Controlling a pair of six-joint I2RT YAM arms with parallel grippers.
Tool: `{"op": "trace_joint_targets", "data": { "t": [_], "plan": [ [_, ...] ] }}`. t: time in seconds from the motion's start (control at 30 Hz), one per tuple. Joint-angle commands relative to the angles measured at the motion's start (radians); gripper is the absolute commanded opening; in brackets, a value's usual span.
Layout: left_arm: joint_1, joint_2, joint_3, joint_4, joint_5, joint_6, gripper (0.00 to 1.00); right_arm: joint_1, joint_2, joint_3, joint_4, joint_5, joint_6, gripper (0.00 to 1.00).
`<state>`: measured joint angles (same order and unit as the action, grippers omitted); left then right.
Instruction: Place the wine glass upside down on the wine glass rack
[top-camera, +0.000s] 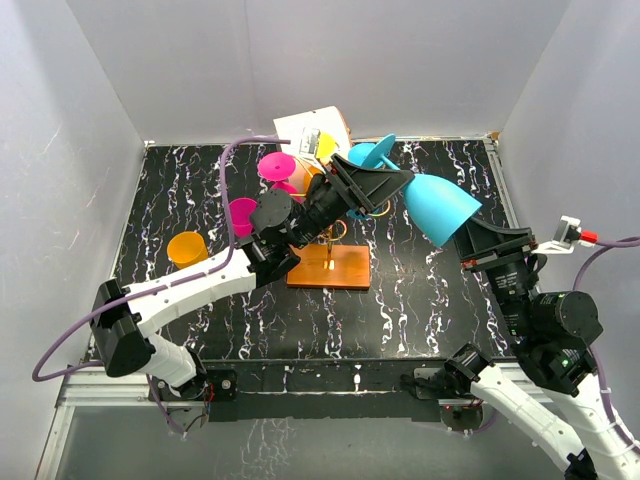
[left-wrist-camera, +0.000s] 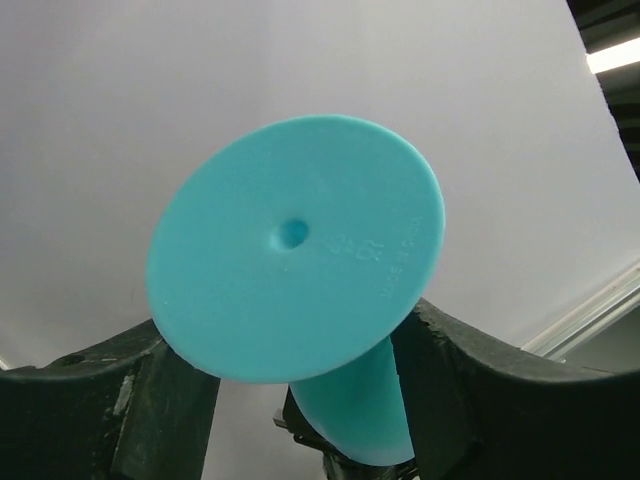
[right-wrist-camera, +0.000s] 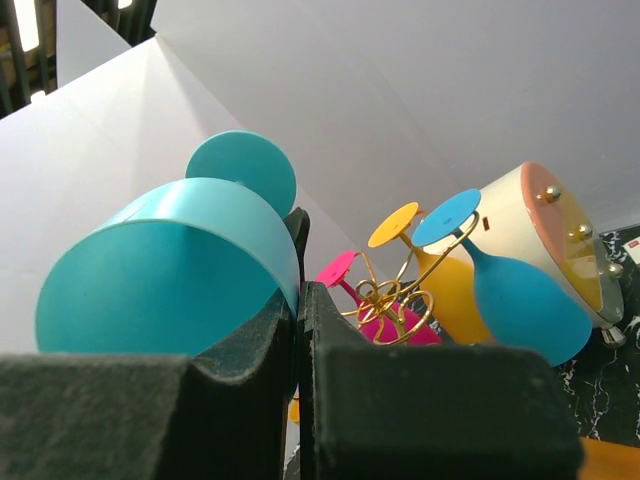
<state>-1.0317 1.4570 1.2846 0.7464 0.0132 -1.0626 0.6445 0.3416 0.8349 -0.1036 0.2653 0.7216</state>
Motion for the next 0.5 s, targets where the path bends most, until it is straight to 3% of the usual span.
{"op": "trace_joint_targets", "data": {
  "t": [0.0, 0.13, 0.47],
  "plan": [
    [-0.005, -0.017, 0.031, 0.102, -0.015, 0.029, 0.58, 0.004, 0.009, -0.009, 0.073, -0.115, -0.03, 0.0],
    [-0.005, -0.014, 0.016, 0.154, -0.022, 0.029, 0.47, 0.003, 0.004, -0.021, 0.076, -0.155, -0.059, 0.0],
    [-0.005, -0.022, 0.005, 0.22, -0.021, 0.052, 0.39, 0.004, 0.027, -0.031, 0.072, -0.255, -0.112, 0.0]
  ]
}}
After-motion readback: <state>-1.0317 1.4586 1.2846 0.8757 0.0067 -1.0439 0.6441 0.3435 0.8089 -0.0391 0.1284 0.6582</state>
